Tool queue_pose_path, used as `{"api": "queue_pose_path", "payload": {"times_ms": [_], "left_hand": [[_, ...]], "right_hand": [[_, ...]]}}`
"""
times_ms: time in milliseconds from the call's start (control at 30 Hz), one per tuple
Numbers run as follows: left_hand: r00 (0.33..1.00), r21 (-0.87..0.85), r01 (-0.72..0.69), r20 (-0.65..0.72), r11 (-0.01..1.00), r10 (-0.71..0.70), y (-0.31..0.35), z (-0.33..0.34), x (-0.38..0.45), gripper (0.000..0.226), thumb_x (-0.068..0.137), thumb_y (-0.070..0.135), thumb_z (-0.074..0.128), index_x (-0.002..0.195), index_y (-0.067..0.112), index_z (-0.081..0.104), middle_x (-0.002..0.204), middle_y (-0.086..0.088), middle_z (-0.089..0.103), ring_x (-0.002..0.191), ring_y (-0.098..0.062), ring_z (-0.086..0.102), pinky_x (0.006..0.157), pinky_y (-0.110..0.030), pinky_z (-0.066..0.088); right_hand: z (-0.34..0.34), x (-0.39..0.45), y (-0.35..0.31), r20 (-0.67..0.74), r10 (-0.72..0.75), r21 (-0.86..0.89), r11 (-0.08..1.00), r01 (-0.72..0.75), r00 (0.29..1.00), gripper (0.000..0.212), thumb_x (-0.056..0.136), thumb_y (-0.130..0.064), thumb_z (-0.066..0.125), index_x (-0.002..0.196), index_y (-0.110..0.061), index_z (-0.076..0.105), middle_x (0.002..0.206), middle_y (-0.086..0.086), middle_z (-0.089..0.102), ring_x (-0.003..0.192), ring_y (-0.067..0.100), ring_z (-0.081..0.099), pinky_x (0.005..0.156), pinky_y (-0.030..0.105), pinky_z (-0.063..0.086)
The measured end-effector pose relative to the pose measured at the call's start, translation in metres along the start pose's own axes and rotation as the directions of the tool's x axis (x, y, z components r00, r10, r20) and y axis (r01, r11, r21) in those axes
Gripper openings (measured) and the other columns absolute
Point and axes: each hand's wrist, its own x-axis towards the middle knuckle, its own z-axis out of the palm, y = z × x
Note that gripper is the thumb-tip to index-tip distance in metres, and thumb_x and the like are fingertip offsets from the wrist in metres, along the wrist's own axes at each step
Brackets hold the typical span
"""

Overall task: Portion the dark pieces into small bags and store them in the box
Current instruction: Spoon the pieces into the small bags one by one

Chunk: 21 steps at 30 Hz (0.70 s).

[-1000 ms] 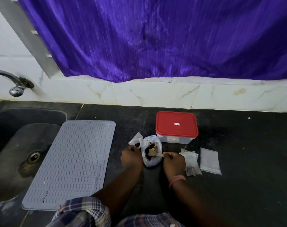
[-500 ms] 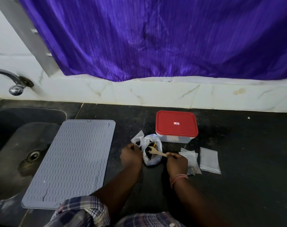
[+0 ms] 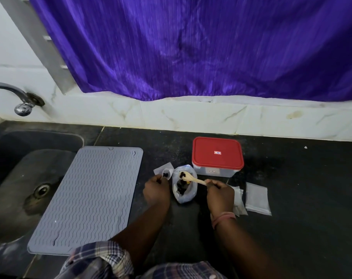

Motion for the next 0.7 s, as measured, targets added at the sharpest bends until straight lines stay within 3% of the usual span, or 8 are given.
{"api": "queue_pose_path", "payload": {"times_ms": [200, 400, 533, 700], "left_hand": [[0.998, 0.079, -0.053, 0.039, 0.995, 0.05, 0.006, -0.002, -0.003, 0.02, 0.098, 0.03, 0.061, 0.107, 0.019, 0.076, 0.096, -0.001, 0.075, 0.089, -0.017, 0.071, 0.086, -0.041, 0.06], [0.991, 0.172, -0.125, 0.07, 0.977, 0.115, 0.003, -0.006, -0.006, 0.025, 0.1, 0.034, 0.056, 0.104, 0.019, 0.076, 0.093, -0.003, 0.074, 0.087, -0.019, 0.07, 0.082, -0.037, 0.058], [0.992, 0.193, -0.114, 0.084, 0.975, 0.099, 0.008, -0.008, -0.009, 0.029, 0.101, 0.036, 0.053, 0.098, 0.018, 0.075, 0.093, -0.004, 0.073, 0.088, -0.02, 0.07, 0.084, -0.038, 0.058], [0.986, 0.176, -0.154, 0.098, 0.972, 0.138, 0.013, -0.009, -0.017, 0.022, 0.097, 0.025, 0.056, 0.1, 0.019, 0.077, 0.096, -0.004, 0.076, 0.092, -0.023, 0.071, 0.081, -0.031, 0.054]], "right_hand": [[0.01, -0.002, -0.011, 0.012, 0.012, 0.027, 1.0, -0.012, 1.0, 0.015, 0.088, -0.013, 0.07, 0.073, -0.013, 0.075, 0.071, 0.003, 0.07, 0.073, 0.019, 0.064, 0.071, 0.029, 0.047], [0.025, -0.007, -0.021, 0.043, -0.032, -0.114, 0.993, 0.037, 0.999, 0.023, 0.086, -0.017, 0.067, 0.063, -0.016, 0.07, 0.067, 0.0, 0.069, 0.069, 0.016, 0.064, 0.07, 0.028, 0.048], [0.034, -0.009, -0.025, 0.049, -0.036, -0.18, 0.983, 0.045, 0.998, 0.02, 0.087, -0.022, 0.066, 0.07, -0.015, 0.073, 0.071, 0.001, 0.071, 0.074, 0.019, 0.067, 0.073, 0.029, 0.051], [0.042, -0.016, -0.032, 0.04, -0.031, -0.205, 0.978, 0.039, 0.999, 0.017, 0.09, -0.021, 0.062, 0.082, -0.012, 0.075, 0.081, 0.005, 0.072, 0.078, 0.02, 0.068, 0.07, 0.024, 0.046]]}}
